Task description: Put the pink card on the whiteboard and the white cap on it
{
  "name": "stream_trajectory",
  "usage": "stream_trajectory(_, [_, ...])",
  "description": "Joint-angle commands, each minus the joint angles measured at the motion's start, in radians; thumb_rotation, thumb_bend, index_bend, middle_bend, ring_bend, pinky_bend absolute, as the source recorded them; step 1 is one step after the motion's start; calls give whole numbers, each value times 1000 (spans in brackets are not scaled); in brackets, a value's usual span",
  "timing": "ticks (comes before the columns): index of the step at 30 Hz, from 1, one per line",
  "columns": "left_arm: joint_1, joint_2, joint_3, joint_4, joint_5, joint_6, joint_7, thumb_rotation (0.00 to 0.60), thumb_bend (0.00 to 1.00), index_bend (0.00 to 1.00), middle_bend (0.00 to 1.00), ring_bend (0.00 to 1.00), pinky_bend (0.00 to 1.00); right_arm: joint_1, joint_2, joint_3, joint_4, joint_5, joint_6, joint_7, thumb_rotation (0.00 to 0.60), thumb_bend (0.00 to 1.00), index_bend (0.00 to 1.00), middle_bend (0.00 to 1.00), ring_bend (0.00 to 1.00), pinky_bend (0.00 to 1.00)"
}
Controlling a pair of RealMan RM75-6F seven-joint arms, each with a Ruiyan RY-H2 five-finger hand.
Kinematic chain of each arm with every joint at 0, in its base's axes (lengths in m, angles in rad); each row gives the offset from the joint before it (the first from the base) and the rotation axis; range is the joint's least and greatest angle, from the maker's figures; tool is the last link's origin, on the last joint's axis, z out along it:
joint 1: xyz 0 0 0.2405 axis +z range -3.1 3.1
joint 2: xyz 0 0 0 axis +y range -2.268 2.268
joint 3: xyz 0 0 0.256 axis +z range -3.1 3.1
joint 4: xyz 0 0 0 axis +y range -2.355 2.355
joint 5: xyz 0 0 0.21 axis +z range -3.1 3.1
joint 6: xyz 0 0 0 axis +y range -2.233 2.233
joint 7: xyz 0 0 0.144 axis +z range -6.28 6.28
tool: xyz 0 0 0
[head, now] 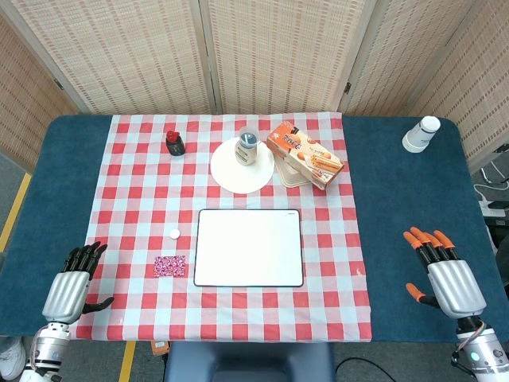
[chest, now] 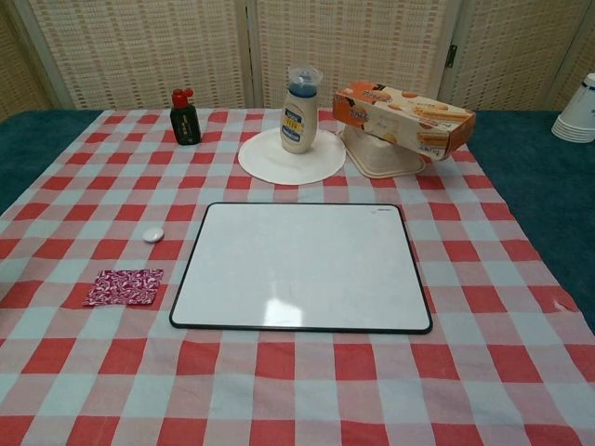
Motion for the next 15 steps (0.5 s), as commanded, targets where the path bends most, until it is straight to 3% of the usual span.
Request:
stream_trajectory(1, [1, 1, 1, 0, 3, 3, -3, 600, 108, 0, 0, 0, 0, -1, -1, -1, -1, -1, 1, -4, 600, 192, 86, 26, 0, 87])
stream_trajectory(15, [4, 37, 2, -20, 20, 16, -20, 600, 108, 0, 0, 0, 0, 0, -6, -4, -3, -5, 0, -13, 600, 191, 86, 26, 0, 87])
